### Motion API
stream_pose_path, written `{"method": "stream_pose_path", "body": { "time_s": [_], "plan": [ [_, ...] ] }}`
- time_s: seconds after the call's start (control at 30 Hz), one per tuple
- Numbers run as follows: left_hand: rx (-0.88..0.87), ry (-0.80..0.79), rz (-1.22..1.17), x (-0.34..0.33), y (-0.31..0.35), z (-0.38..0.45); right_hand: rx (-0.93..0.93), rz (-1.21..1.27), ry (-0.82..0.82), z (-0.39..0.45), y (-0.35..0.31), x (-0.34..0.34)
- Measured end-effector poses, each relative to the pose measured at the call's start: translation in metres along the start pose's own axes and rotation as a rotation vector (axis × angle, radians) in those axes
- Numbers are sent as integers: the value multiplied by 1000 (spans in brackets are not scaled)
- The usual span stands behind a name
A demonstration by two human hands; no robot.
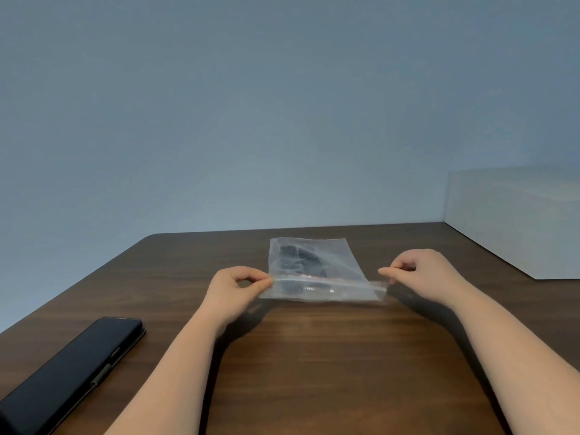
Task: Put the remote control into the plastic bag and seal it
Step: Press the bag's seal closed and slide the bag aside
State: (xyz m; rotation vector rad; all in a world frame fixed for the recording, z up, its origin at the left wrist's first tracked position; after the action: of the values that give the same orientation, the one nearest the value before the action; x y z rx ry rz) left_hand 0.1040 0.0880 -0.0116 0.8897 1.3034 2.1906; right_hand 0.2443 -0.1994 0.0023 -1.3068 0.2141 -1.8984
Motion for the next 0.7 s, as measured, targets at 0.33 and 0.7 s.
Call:
{"method": "stream_pose_path", "body": {
  "time_s": [0.33, 0.7],
  "plan": [
    [30, -45, 153, -14, -3, 0, 137, -91, 47, -7, -67, -37],
    [-253, -204, 586, -53, -11, -3, 216, -297, -317, -16, -83, -131]
  ]
}}
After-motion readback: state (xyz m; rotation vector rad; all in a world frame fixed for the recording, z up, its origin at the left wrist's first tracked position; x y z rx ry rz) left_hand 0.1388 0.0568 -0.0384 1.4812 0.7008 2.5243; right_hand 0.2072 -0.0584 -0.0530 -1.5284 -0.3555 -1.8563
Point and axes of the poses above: each hand's wrist, its own z-axis towards the middle knuckle, its own x-axis out of the back of the hand, y = z × x, the point moved 7 cm from there along z, towards the middle knuckle, and after that the axes turned 12 degrees about y, right-handed, at the moved point
